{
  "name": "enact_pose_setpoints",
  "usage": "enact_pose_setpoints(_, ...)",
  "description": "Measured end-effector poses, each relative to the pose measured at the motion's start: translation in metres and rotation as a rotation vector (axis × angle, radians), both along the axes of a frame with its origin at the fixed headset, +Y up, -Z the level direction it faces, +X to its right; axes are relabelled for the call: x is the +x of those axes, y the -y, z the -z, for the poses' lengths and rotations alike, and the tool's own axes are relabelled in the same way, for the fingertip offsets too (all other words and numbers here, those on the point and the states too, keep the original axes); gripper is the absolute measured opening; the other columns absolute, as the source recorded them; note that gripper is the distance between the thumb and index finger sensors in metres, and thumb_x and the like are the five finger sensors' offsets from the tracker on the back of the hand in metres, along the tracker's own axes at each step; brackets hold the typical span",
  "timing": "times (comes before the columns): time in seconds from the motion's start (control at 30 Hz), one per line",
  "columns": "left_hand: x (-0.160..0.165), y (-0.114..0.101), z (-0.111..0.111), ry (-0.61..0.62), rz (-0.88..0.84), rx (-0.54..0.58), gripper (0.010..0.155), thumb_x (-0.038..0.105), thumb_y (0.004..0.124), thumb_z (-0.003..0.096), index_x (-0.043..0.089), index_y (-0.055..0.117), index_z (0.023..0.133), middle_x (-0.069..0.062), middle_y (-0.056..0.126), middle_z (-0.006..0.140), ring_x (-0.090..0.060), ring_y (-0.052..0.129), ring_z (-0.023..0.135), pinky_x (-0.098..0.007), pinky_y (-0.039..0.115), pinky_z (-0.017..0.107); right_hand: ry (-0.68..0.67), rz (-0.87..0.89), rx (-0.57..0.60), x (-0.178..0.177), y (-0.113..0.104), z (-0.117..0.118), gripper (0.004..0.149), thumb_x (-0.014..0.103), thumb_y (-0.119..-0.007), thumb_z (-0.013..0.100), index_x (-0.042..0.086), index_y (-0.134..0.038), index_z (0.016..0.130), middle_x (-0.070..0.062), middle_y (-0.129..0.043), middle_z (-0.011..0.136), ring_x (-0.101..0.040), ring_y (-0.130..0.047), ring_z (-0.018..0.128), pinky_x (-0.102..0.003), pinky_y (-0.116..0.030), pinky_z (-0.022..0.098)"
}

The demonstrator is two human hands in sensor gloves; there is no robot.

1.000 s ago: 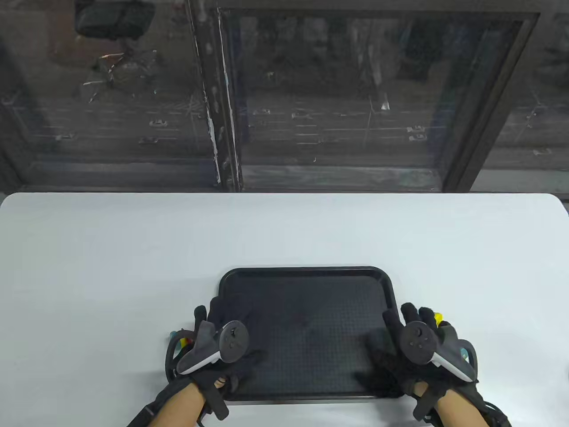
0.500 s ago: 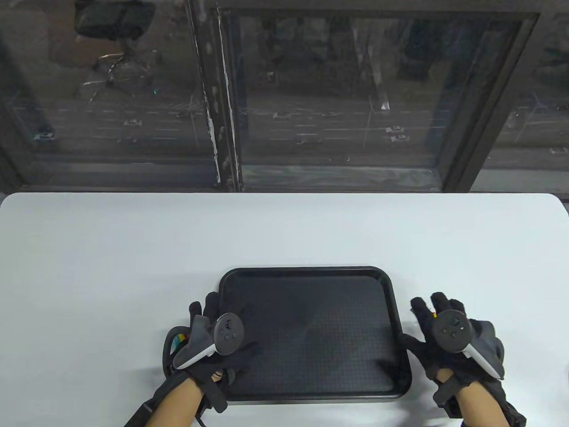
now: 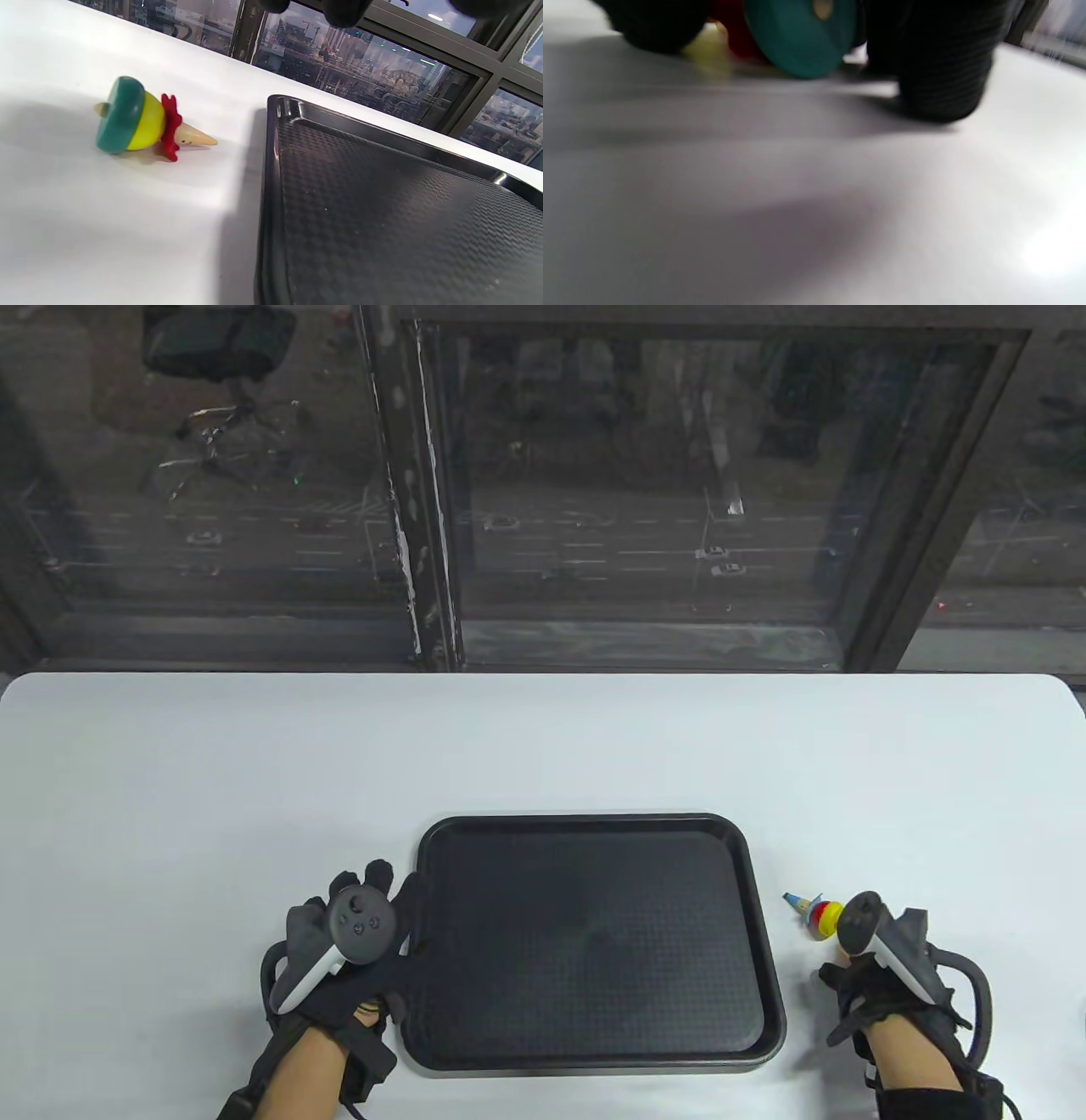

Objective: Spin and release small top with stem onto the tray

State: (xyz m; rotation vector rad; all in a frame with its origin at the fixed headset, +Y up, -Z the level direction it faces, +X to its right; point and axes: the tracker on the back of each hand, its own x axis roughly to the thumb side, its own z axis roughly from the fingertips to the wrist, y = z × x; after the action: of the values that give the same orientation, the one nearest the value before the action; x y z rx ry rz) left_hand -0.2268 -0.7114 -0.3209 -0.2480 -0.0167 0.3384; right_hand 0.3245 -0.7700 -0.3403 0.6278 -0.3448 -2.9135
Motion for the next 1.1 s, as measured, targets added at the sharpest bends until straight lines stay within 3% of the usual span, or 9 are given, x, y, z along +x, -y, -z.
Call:
enact_pose_setpoints(0.07, -0.002, 0.001, 0.0, -0.009, -0.004, -0.004, 0.082, 0.075, 0.058, 0.0353, 0.049, 0.041, 0.111, 0.005, 0.022, 0.131, -0.038, 0.015, 0.12, -0.067, 0.017, 0.083, 0.001, 0.021, 0.024, -0.005, 0.002, 0.001, 0.061, 0.048, -0.068, 0.043, 0.025, -0.054, 0.099, -0.01, -0.061, 0.097, -0.031, -0.086, 0.069, -0.029, -0.095, 0.039)
enact_pose_setpoints(0.2, -0.003, 0.003, 0.002, -0.006, -0.001, -0.023, 0.082, 0.074, 0.058, 0.0356, 0.049, 0.042, 0.111, 0.005, 0.023, 0.131, -0.038, 0.014, 0.12, -0.067, 0.017, 0.083, 0.037, 0.08, 0.025, 0.003, -0.002, 0.002, 0.061, 0.042, -0.073, 0.043, 0.026, -0.056, 0.1, -0.006, -0.068, 0.091, -0.029, -0.086, 0.07, -0.029, -0.095, 0.041)
enact_pose_setpoints(0.4, -0.002, 0.0, 0.003, 0.016, -0.046, -0.012, 0.081, 0.075, 0.058, 0.0363, 0.048, 0.044, 0.112, 0.004, 0.026, 0.131, -0.038, 0.016, 0.12, -0.067, 0.018, 0.082, 0.036, 0.362, 0.293, 0.021, -0.033, -0.007, 0.045, 0.042, -0.074, 0.042, 0.03, -0.076, 0.085, -0.004, -0.076, 0.09, -0.031, -0.09, 0.077, -0.036, -0.095, 0.049)
enact_pose_setpoints(0.5, 0.0, 0.001, 0.005, 0.026, -0.053, -0.017, 0.081, 0.074, 0.058, 0.0366, 0.048, 0.044, 0.112, 0.004, 0.026, 0.131, -0.039, 0.016, 0.12, -0.067, 0.019, 0.082, -0.088, 0.523, 0.454, 0.003, -0.059, -0.014, 0.042, 0.044, -0.076, 0.04, 0.034, -0.082, 0.08, -0.006, -0.062, 0.099, -0.036, -0.069, 0.091, -0.054, -0.073, 0.064)
enact_pose_setpoints(0.63, 0.001, 0.001, 0.006, 0.026, -0.058, -0.025, 0.081, 0.074, 0.058, 0.0367, 0.047, 0.045, 0.112, 0.004, 0.025, 0.131, -0.039, 0.016, 0.12, -0.067, 0.019, 0.082, -0.341, 0.481, 0.52, -0.038, -0.084, -0.018, 0.041, 0.048, -0.077, 0.04, 0.042, -0.082, 0.079, 0.004, -0.072, 0.085, -0.022, -0.08, 0.071, -0.053, -0.071, 0.064)
enact_pose_setpoints(0.73, 0.001, 0.001, 0.006, 0.032, -0.059, -0.023, 0.081, 0.074, 0.058, 0.0367, 0.047, 0.045, 0.112, 0.003, 0.026, 0.131, -0.039, 0.016, 0.119, -0.068, 0.019, 0.082, -0.525, 0.523, 0.442, -0.073, -0.083, -0.017, 0.035, 0.044, -0.079, 0.041, 0.041, -0.082, 0.076, 0.005, -0.088, 0.068, -0.017, -0.093, 0.052, -0.05, -0.078, 0.059)
enact_pose_setpoints(0.8, 0.002, 0.001, 0.006, 0.04, -0.052, -0.019, 0.081, 0.075, 0.058, 0.0367, 0.047, 0.045, 0.112, 0.003, 0.026, 0.131, -0.039, 0.016, 0.119, -0.068, 0.019, 0.082, -0.644, 0.474, 0.376, -0.097, -0.077, -0.015, 0.035, 0.042, -0.08, 0.04, 0.04, -0.084, 0.074, 0.007, -0.092, 0.068, -0.016, -0.097, 0.054, -0.047, -0.081, 0.06)
enact_pose_setpoints(1.03, 0.005, 0.003, 0.007, 0.053, -0.043, -0.025, 0.081, 0.075, 0.058, 0.0368, 0.047, 0.045, 0.112, 0.003, 0.026, 0.131, -0.039, 0.016, 0.119, -0.068, 0.019, 0.082, -0.851, 0.359, 0.258, -0.163, -0.057, -0.002, 0.035, 0.039, -0.084, 0.036, 0.036, -0.088, 0.071, 0.005, -0.098, 0.067, -0.016, -0.103, 0.054, -0.045, -0.086, 0.059)
enact_pose_setpoints(1.1, 0.005, 0.003, 0.007, 0.055, -0.046, -0.025, 0.081, 0.074, 0.058, 0.0369, 0.047, 0.045, 0.112, 0.003, 0.026, 0.131, -0.039, 0.016, 0.119, -0.068, 0.019, 0.081, -0.915, 0.282, 0.273, -0.181, -0.053, 0.0, 0.036, 0.038, -0.084, 0.037, 0.035, -0.088, 0.072, 0.005, -0.098, 0.067, -0.016, -0.104, 0.054, -0.046, -0.086, 0.059)
